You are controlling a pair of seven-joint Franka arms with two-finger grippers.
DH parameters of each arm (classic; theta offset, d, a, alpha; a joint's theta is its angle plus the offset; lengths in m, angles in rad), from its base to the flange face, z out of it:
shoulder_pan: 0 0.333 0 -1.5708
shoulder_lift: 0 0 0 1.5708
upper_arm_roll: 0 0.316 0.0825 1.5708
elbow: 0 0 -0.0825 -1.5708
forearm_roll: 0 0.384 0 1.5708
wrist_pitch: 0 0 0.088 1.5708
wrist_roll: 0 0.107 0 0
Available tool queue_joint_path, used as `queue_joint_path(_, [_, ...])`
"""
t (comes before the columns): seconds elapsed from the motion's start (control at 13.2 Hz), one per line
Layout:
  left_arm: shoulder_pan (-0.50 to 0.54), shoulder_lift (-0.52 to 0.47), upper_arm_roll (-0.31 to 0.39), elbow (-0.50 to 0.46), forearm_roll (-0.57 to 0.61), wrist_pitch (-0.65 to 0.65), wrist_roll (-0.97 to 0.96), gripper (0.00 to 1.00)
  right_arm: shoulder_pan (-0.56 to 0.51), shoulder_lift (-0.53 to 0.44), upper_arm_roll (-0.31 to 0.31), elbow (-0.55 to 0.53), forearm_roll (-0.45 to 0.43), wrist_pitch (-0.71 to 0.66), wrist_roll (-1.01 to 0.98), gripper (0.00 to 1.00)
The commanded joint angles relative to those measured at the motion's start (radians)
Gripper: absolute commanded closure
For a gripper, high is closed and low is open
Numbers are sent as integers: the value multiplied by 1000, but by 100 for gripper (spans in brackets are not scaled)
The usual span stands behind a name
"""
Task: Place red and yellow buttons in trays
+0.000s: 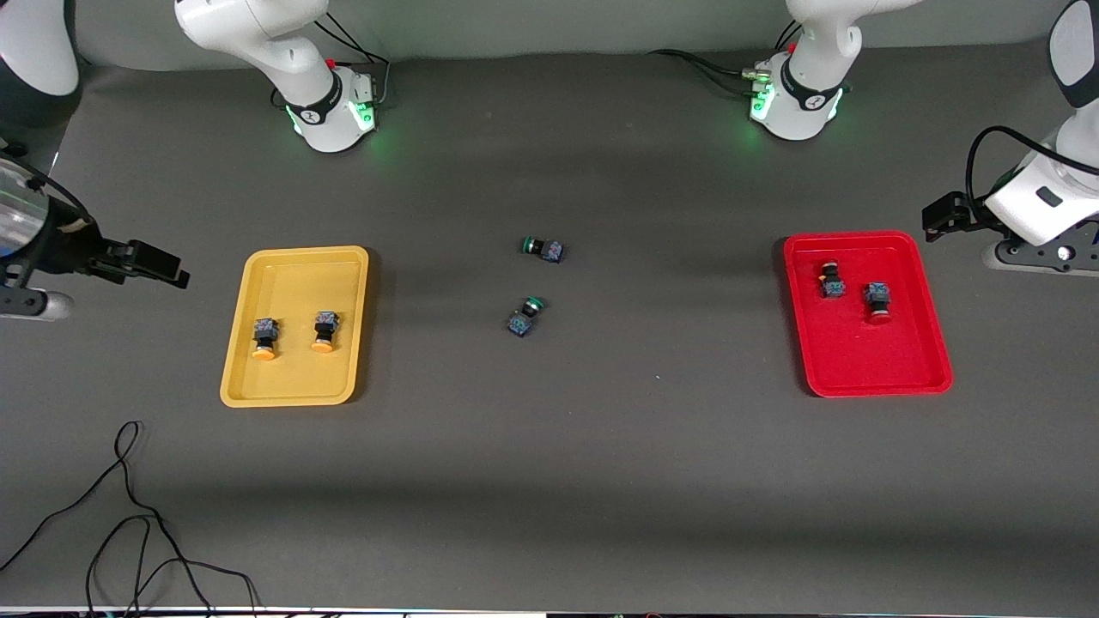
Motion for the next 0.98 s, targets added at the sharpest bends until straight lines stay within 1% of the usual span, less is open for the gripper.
queue_joint_path(0.0, [6,9,-8,21,-13,-27,15,0,-191,-57,192,-39,-34,-6,24,0])
queue_joint_path(0.08, [6,9,-8,21,-13,-28,17,0,-233,-58,225,-37,-34,-6,20,0])
queue_joint_path(0.15, [7,9,-8,19,-13,-30,15,0,-246,-58,233,-36,-34,-22,19,0])
queue_joint_path(0.45, [12,9,-8,16,-13,-42,15,0,-243,-60,225,-7,-34,-38,5,0])
queue_joint_path(0.53, [12,9,-8,16,-13,-42,15,0,-243,-58,220,-2,-34,-39,-21,0])
queue_joint_path(0.68, [12,9,-8,15,-13,-45,15,0,-241,-63,200,3,-34,-39,-142,0])
queue_joint_path(0.83, [10,9,-8,16,-13,-45,15,0,-241,-63,199,3,-40,-39,-144,0])
queue_joint_path(0.91, [9,9,-8,16,-13,-45,15,0,-241,-65,203,3,-61,-39,-139,0])
